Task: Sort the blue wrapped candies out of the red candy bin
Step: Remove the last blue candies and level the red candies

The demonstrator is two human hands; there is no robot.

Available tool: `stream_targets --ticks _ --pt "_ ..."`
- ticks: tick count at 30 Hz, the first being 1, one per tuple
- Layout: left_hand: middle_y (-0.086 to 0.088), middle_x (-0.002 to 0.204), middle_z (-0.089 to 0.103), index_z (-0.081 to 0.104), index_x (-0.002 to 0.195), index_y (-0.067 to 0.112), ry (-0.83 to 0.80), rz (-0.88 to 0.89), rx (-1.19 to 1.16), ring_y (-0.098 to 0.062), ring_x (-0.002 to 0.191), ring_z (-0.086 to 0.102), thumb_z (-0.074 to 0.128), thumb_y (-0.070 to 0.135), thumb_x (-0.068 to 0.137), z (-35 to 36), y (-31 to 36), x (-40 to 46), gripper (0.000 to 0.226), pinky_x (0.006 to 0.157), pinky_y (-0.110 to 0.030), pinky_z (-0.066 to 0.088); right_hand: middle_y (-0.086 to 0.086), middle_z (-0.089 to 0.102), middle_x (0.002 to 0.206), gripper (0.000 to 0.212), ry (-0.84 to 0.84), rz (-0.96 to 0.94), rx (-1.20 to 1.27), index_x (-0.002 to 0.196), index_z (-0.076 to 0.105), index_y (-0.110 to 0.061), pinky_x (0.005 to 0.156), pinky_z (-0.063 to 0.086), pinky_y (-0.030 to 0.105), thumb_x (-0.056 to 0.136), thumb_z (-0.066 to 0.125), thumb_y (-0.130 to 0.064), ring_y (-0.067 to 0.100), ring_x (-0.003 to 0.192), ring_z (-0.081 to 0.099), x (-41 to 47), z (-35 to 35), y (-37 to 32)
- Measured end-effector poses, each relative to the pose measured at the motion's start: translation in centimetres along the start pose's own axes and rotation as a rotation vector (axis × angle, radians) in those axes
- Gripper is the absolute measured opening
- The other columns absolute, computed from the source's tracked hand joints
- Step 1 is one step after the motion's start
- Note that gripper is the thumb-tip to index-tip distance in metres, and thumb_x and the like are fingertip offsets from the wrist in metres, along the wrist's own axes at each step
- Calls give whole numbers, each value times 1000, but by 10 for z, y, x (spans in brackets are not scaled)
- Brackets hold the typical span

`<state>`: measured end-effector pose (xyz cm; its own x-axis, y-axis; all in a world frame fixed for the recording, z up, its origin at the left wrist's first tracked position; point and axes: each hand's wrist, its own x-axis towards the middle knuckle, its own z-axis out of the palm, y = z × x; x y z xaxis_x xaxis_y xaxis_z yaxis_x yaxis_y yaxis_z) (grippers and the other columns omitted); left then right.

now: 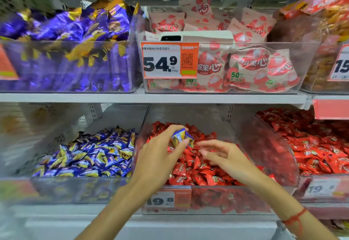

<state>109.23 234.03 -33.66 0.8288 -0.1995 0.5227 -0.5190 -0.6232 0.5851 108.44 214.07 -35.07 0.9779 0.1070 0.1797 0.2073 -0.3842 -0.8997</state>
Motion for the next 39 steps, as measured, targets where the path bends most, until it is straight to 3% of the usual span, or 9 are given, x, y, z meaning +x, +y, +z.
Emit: stream_targets --ticks 6,9,11,17,22,27,32,36,39 --pt "14 74 59 55 119 38 344 -139 261 -16 69 58 57 43 93 -71 -40 -18 27 62 -32 37 -14 55 134 36 -125 -134 -648 130 55 -35 107 37 32 94 56 -34 5 124 49 2 13 14" --pt "4 121 63 43 140 33 79 -263 308 -22 108 61 52 51 92 -87 -68 -16 52 83 -37 44 -12 54 136 37 -138 -149 -644 132 54 -33 109 34 29 95 56 -34 6 127 47 0 14 11" --pt "3 148 45 34 148 26 -101 -285 286 -20 131 47 45 57 88 -87 -75 -18 69 101 -36 37 -13 53 136 37 -129 -153 -664 132 54 -34 109 33 27 96 54 -35 6 127 46 -2 14 9" --pt "21 128 55 60 122 32 79 11 233 -4 117 48 45 46 95 -54 -36 -8 34 94 -21 35 -17 54 133 34 -83 -182 -706 133 54 -34 102 36 21 100 45 -35 2 124 47 -7 12 4" --pt "21 143 43 48 136 36 -213 148 258 1 133 36 36 43 98 -1 -9 21 41 107 -17 25 -18 58 128 31 -53 -154 -691 127 59 -33 102 37 21 100 45 -33 2 122 49 -13 -12 10" --pt "10 161 13 8 150 47 -616 48 634 -22 148 14 -27 83 45 39 -24 36 116 119 -40 8 -20 66 112 25 163 -73 -543 111 68 -35 94 43 17 96 53 -21 -3 107 58 -22 -58 13" --pt "13 161 13 4 147 53 -716 80 663 -23 148 11 -44 82 26 46 -33 40 134 118 -47 6 -14 69 112 32 187 -27 -508 111 70 -25 90 41 8 96 49 -7 -1 104 60 -15 -83 9" --pt "13 160 13 7 148 51 -655 115 587 -16 147 13 -41 80 47 59 -33 44 115 119 -43 5 -17 66 104 29 90 -22 -518 117 66 -27 82 44 16 97 49 -13 -3 91 58 1 -71 4" --pt "14 160 15 9 149 48 -634 79 439 -9 147 11 -25 86 59 61 -28 47 103 120 -40 3 -7 63 121 30 -33 -17 -613 125 61 -28 95 45 29 98 50 -21 8 109 57 12 -61 0"
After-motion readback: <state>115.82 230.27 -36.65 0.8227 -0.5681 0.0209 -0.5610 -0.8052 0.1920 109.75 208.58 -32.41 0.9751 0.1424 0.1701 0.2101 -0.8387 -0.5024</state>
